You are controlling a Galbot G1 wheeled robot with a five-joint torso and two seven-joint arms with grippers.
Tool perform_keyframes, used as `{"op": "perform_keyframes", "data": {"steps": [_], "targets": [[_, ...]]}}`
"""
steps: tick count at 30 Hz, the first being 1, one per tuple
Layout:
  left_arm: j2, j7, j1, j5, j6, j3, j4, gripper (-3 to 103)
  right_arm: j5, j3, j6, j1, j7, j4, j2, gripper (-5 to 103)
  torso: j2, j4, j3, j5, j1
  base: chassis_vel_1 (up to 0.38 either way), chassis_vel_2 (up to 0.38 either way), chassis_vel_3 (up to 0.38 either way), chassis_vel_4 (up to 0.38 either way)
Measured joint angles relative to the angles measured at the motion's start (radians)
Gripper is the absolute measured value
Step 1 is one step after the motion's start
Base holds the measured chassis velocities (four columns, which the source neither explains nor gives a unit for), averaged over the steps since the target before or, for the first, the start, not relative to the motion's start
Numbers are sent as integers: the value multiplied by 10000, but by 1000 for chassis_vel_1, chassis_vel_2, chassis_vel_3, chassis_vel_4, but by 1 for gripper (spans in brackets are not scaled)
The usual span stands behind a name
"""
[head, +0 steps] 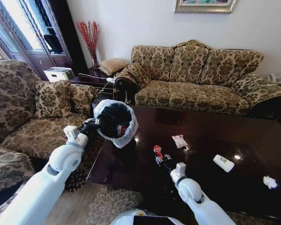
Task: Move to the front of the table and place the trash on the table into the trash bin.
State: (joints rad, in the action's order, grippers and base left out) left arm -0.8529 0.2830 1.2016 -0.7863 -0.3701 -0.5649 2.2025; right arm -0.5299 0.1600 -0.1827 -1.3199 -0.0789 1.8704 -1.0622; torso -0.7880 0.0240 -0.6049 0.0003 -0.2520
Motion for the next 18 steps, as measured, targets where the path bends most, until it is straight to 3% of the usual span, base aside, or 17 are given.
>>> {"op": "perform_keyframes", "data": {"steps": [2, 8, 10, 11, 14, 18], "targets": [[-7, -4, -8, -2, 0, 18, -2, 3, 2, 66, 55, 23, -86, 192, 29, 27, 0, -2, -1, 3, -1, 0, 0, 0, 0], [-5, -48, -9, 8, -34, 120, -35, 3, -196, 315, 198, 748, -420, 1458, 590, 27, 0, -2, 0, 1, 0, 0, 0, 0, 0], [7, -56, -11, 31, -47, 285, -58, 3, -923, 361, 324, 2019, -523, 2211, 1343, 27, 0, 1, 0, -1, 0, 0, 0, 0, 0], [7, -56, -11, 31, -47, 285, -58, 3, -923, 361, 324, 2019, -523, 2211, 1343, 27, 0, 1, 0, -1, 0, 0, 0, 0, 0], [16, -50, -47, 41, -87, 425, -75, 3, -2583, 11, 248, 4106, -570, 2737, 2258, 27, 0, 0, -1, -1, -1, 0, 0, 0, 0], [62, -53, -59, 37, -122, 533, -133, 3, -3878, -777, -41, 6141, -564, 2954, 2546, 27, 0, 0, -1, -4, -1, 0, 0, 0, 0]]}}
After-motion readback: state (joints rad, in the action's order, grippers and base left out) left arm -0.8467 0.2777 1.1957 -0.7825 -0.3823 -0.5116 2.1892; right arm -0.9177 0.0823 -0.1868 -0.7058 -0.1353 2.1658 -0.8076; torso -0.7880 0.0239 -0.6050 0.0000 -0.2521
